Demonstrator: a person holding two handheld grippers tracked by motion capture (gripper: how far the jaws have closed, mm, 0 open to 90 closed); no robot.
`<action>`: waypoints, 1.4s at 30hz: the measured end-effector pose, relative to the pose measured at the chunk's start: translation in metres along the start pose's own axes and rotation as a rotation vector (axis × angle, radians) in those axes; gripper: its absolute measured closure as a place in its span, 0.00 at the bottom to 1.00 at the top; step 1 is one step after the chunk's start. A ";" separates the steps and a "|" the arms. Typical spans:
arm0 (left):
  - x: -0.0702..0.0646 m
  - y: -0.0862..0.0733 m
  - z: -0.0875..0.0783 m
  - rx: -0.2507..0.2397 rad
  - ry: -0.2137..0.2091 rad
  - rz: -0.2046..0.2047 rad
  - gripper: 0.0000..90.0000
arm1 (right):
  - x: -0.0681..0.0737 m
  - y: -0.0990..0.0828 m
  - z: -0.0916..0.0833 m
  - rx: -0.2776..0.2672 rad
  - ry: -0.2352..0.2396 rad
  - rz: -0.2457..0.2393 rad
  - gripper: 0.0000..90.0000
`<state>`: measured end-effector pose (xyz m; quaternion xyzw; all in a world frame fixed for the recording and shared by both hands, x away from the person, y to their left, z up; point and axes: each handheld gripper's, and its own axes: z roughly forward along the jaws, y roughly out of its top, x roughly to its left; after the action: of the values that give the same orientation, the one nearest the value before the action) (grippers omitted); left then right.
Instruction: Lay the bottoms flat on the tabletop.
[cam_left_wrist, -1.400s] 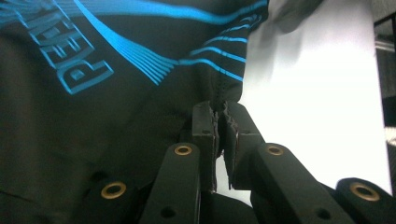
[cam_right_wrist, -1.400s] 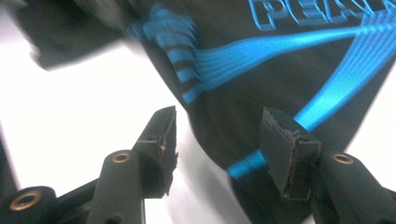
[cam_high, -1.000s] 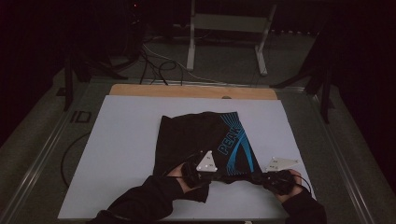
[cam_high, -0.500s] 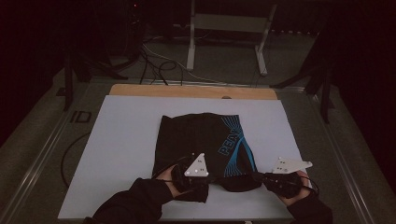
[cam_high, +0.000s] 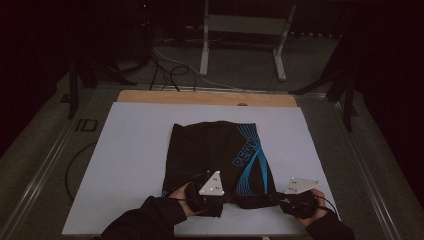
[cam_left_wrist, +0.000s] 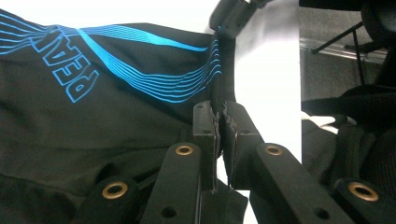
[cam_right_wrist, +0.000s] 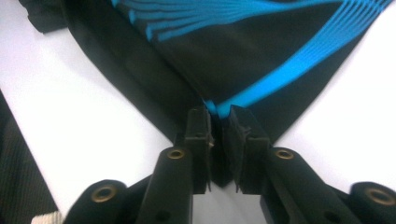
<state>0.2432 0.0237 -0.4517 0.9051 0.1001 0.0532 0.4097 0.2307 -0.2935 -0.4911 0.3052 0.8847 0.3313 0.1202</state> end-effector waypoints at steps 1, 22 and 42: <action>0.001 0.000 -0.002 -0.002 0.002 0.000 0.94 | -0.001 -0.002 0.000 0.005 -0.004 0.006 0.87; -0.006 -0.032 0.017 0.074 -0.089 -0.014 0.93 | -0.001 -0.014 -0.021 0.002 0.083 0.062 0.99; -0.002 -0.036 0.012 0.037 -0.134 -0.043 0.29 | -0.013 -0.005 -0.030 -0.225 0.073 0.169 0.37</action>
<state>0.2382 0.0379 -0.4871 0.9117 0.0929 -0.0181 0.3998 0.2266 -0.3200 -0.4719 0.3507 0.8169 0.4483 0.0929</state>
